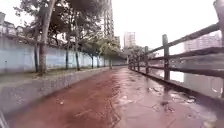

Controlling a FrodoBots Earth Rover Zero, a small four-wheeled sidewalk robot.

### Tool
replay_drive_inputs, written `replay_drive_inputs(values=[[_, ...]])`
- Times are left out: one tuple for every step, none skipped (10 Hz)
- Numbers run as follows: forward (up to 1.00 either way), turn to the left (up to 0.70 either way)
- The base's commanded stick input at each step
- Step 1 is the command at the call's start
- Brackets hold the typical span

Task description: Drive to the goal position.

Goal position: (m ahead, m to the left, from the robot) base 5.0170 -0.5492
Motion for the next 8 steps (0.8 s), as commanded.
replay_drive_inputs(values=[[1.0,0.0],[1.0,0.0],[1.0,0.0],[1.0,0.0],[1.0,0.0],[1.0,0.0],[1.0,0.0],[1.0,0.0]])
